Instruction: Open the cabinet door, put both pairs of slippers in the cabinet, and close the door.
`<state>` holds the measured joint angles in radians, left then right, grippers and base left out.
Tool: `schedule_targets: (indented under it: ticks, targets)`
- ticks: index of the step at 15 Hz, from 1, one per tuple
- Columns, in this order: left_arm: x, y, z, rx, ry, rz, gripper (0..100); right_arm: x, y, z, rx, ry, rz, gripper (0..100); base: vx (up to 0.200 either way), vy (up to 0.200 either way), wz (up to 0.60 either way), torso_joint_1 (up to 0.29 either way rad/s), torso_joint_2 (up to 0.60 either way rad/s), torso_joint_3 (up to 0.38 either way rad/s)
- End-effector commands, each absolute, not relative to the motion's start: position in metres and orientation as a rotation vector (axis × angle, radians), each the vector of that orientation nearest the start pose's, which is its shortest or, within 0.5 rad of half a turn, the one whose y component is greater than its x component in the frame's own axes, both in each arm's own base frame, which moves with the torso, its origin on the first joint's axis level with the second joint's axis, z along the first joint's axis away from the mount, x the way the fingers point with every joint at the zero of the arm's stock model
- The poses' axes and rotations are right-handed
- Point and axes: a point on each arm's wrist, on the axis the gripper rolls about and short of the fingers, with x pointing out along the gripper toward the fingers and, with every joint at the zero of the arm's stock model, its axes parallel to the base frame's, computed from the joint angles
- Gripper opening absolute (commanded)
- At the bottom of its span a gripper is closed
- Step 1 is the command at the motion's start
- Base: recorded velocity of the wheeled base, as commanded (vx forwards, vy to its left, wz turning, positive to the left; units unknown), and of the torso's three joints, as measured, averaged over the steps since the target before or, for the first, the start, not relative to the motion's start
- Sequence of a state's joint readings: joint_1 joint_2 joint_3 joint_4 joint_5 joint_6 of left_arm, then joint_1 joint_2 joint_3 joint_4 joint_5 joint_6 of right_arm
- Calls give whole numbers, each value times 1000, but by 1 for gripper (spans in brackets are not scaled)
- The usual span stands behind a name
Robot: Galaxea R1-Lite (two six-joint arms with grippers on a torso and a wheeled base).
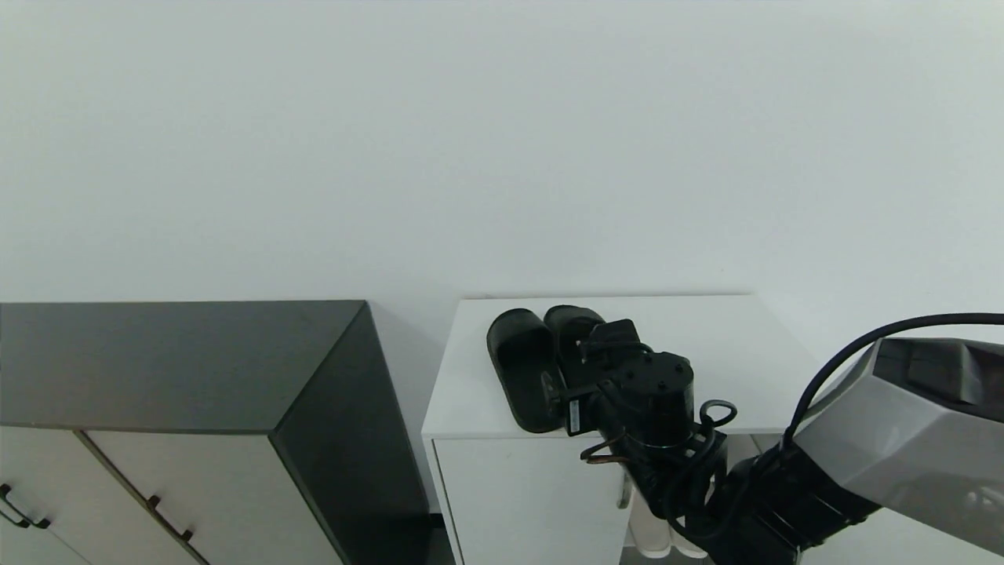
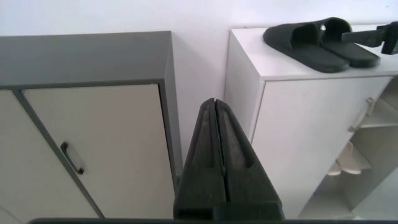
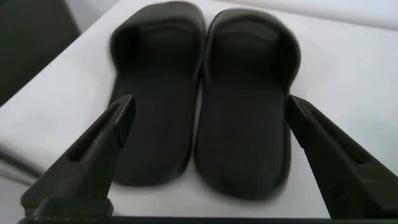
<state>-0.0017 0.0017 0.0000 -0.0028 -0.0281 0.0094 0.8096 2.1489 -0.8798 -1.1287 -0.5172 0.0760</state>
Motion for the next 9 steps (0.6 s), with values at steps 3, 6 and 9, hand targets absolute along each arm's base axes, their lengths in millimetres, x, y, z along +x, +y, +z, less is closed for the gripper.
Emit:
schedule_targets:
  ticks: [3,6,9]
  targets:
    - [-23,-1,76,9,0,-29,0,280,278,82,-19,135,315,100,0,0,0,0,0,0]
    - [-23,-1,76,9,-2,-29,0,300,286,76,-11,120,325,100,0,0,0,0,0,0]
    - [-23,-1,76,9,-2,-29,0,326,289,62,-24,112,298,100,0,0,0,0,0,0]
